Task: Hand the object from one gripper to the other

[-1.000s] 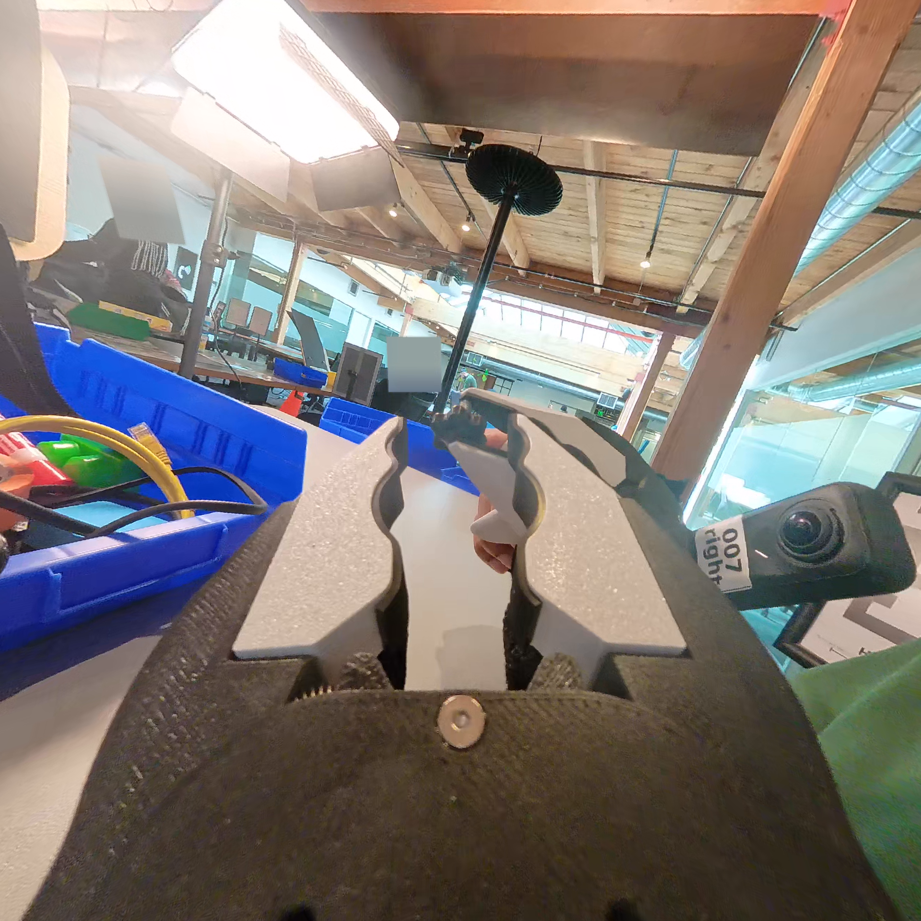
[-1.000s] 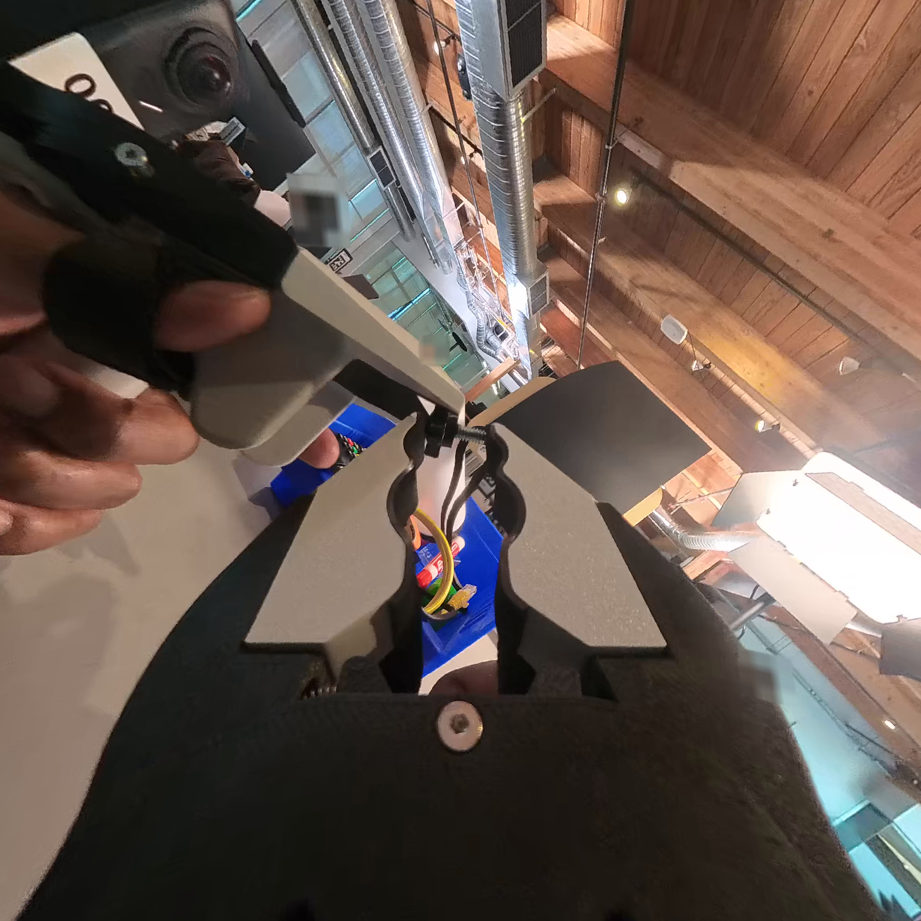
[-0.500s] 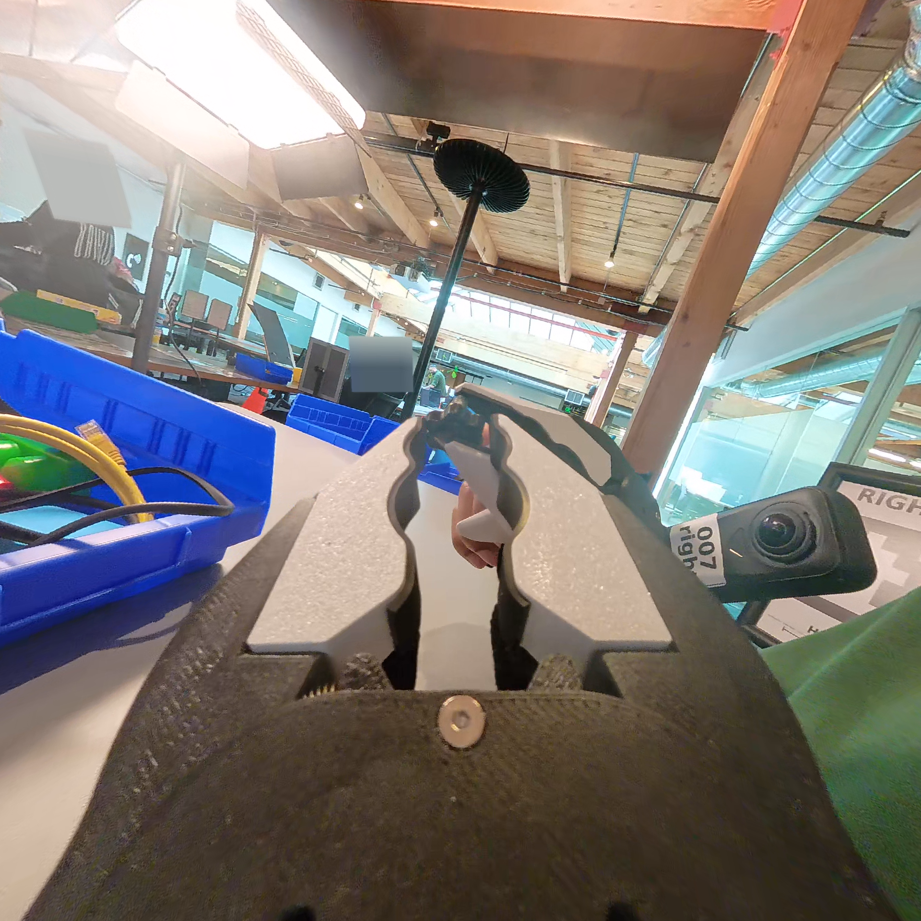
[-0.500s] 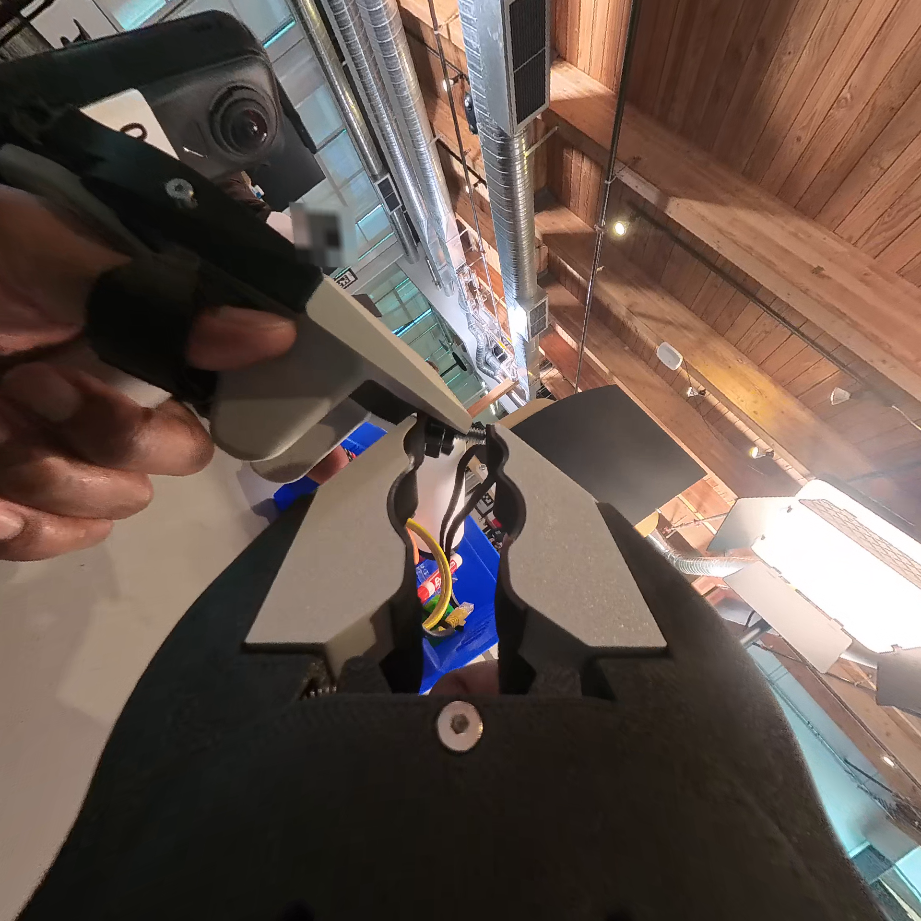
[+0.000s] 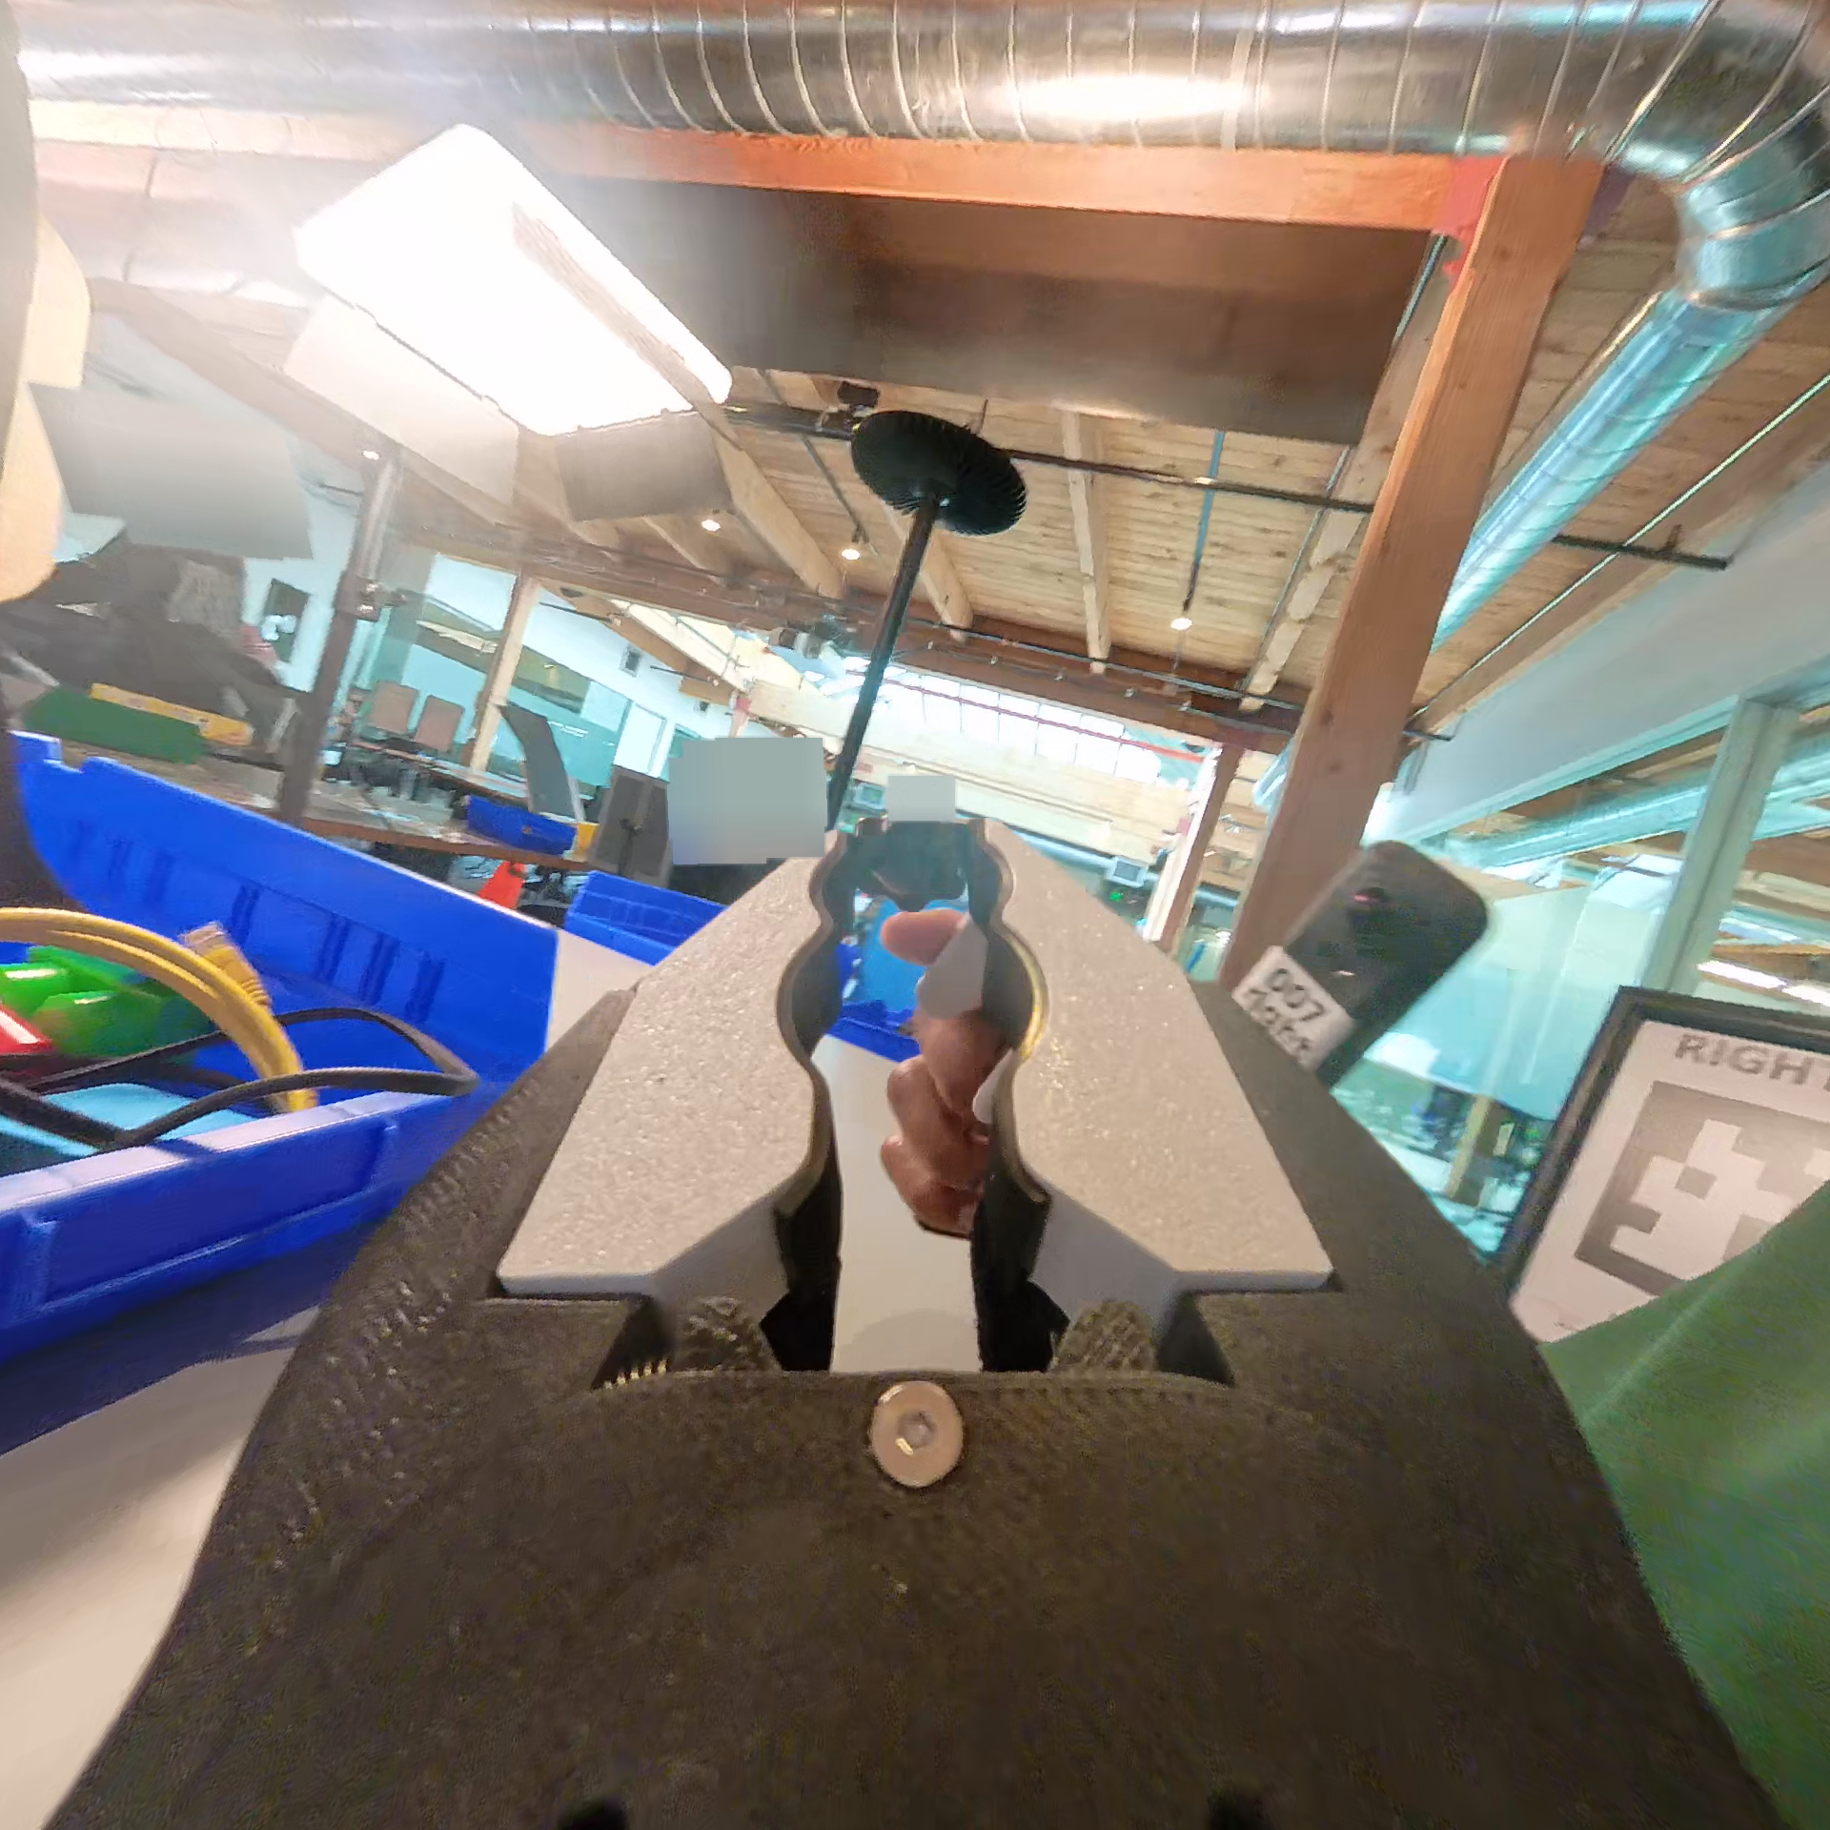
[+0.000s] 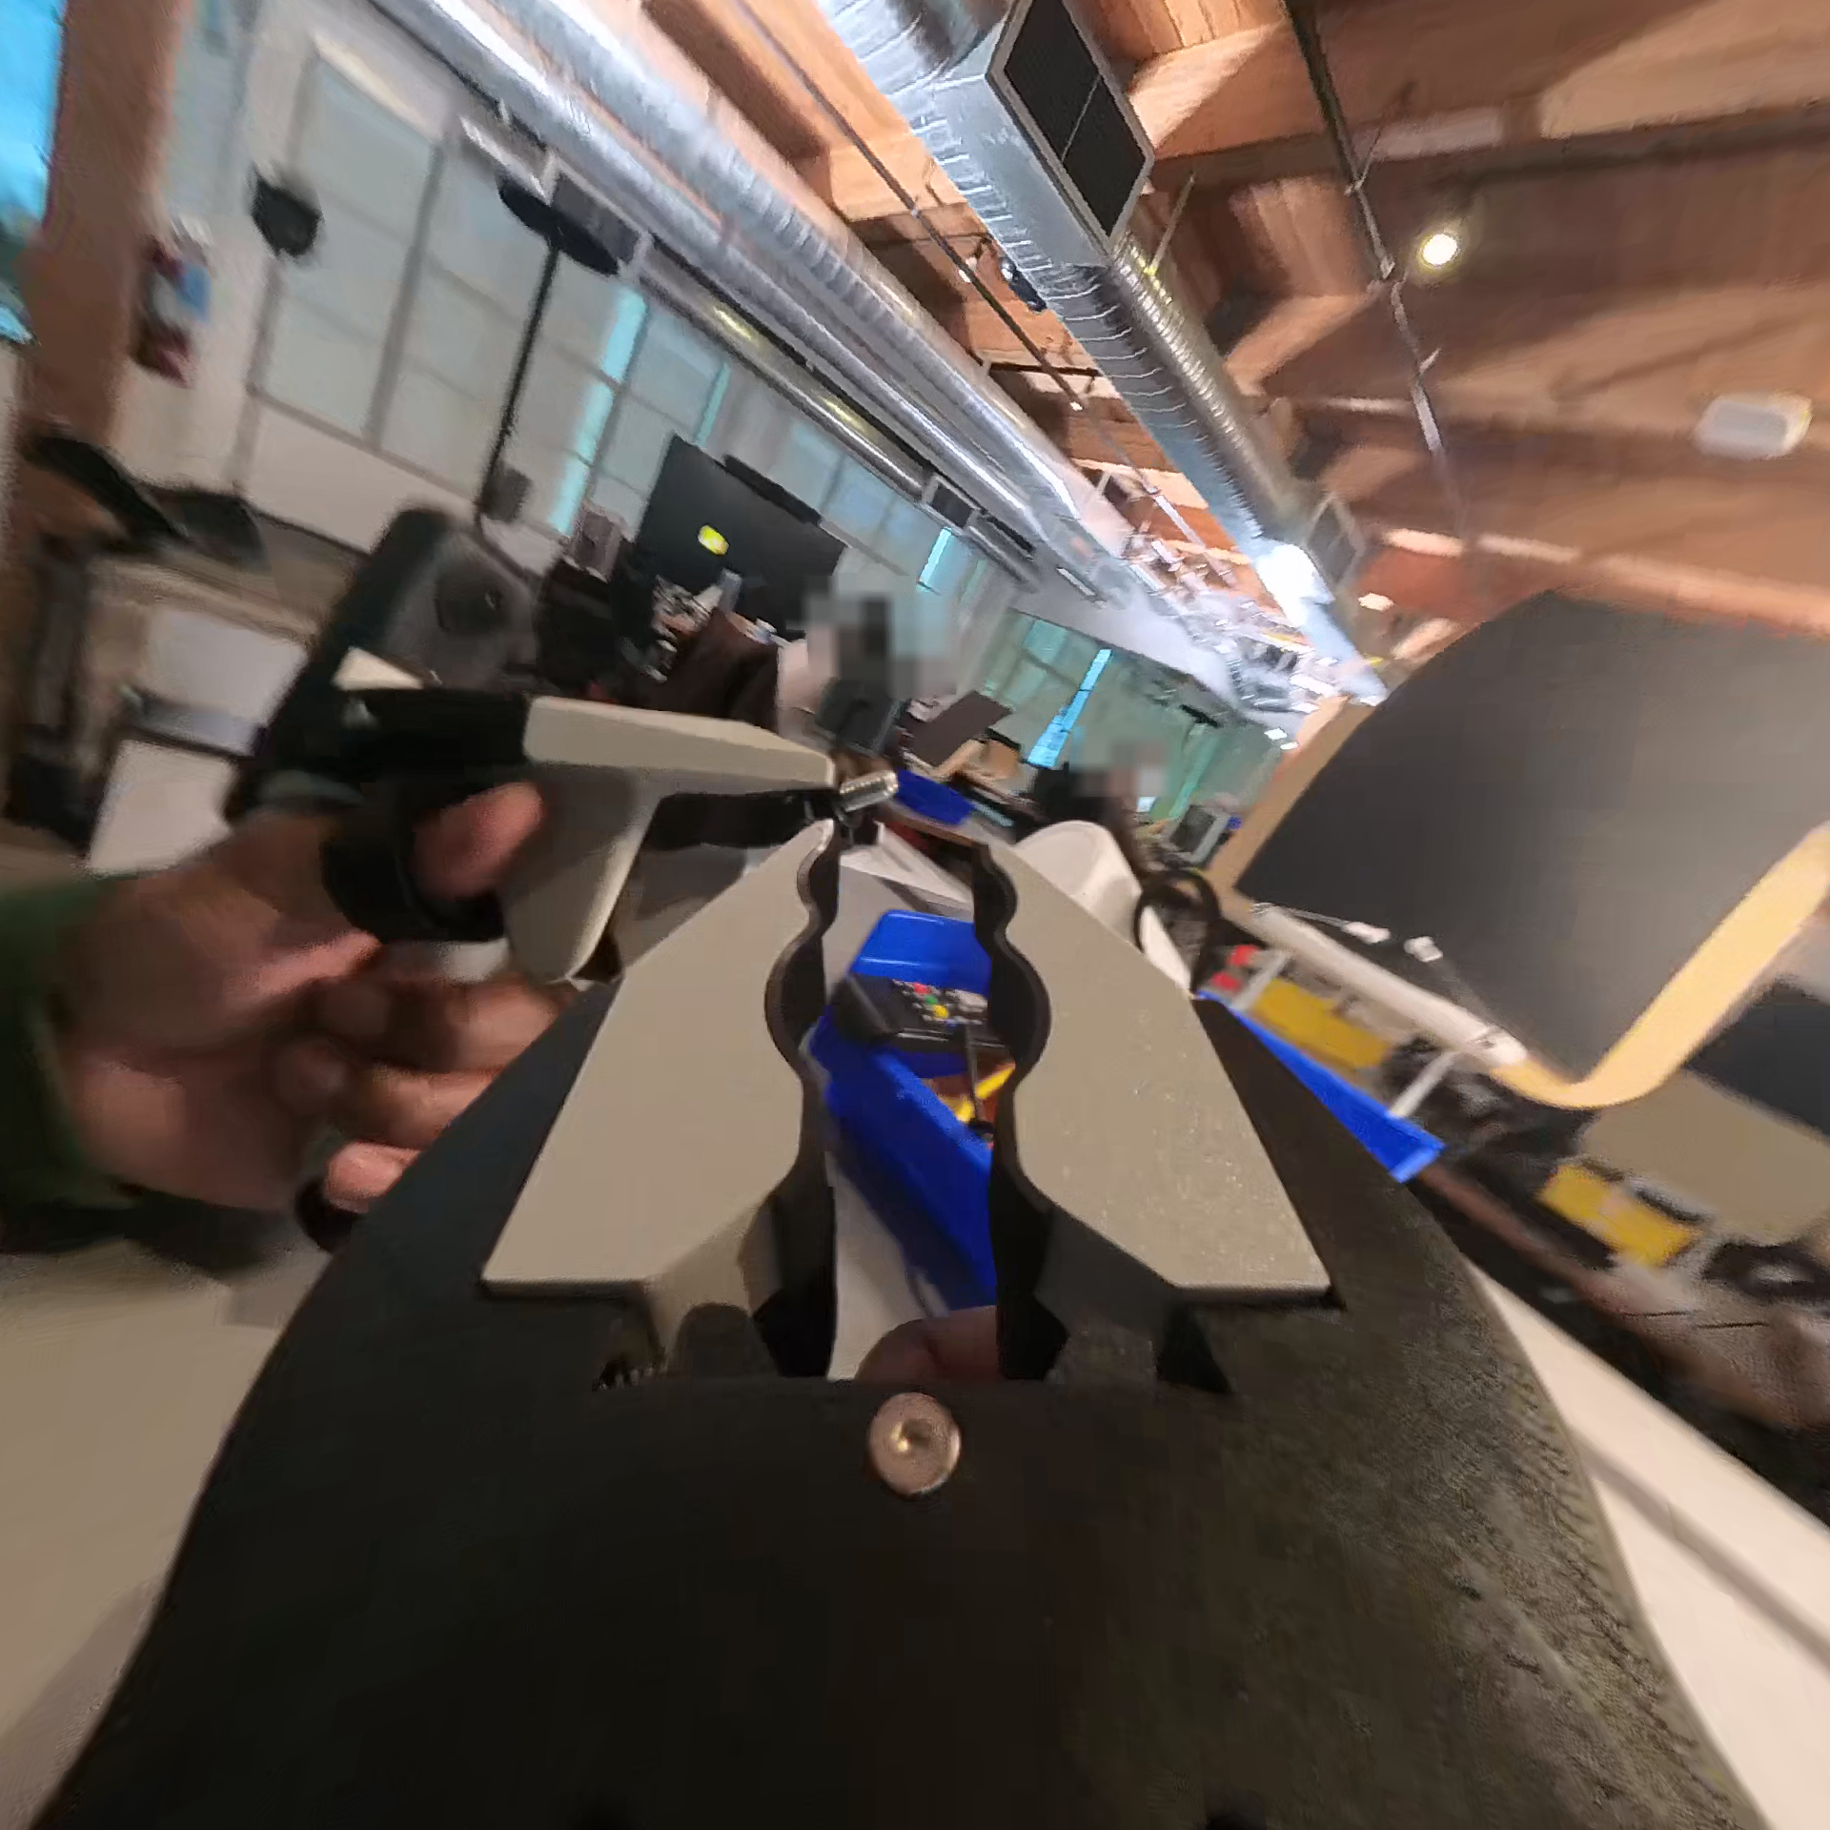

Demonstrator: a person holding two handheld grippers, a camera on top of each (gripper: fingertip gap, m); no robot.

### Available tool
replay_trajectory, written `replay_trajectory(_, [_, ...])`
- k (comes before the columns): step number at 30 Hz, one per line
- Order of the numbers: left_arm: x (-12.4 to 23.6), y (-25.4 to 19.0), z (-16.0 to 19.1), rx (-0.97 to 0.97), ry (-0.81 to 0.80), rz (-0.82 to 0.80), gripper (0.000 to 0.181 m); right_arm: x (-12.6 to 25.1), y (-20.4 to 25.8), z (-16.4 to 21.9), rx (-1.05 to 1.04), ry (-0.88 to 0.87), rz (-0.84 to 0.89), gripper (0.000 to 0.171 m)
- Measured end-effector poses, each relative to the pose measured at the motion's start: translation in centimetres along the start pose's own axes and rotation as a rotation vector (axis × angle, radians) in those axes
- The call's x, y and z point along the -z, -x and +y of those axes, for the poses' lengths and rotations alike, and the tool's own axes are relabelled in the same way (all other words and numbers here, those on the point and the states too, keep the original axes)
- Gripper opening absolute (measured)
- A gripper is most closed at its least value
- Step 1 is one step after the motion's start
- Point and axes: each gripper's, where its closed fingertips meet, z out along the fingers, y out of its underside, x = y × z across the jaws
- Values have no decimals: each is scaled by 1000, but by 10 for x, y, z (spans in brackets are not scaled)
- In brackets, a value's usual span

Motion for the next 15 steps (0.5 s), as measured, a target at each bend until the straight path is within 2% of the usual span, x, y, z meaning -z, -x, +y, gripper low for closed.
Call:
replay_trajectory(6, [-1,-21,1,196,-5,198,23,8,5,-14,-353,-85,-178,27])
replay_trajectory(15, [-4,-29,8,164,37,226,22,10,9,-19,-467,-113,-252,27])
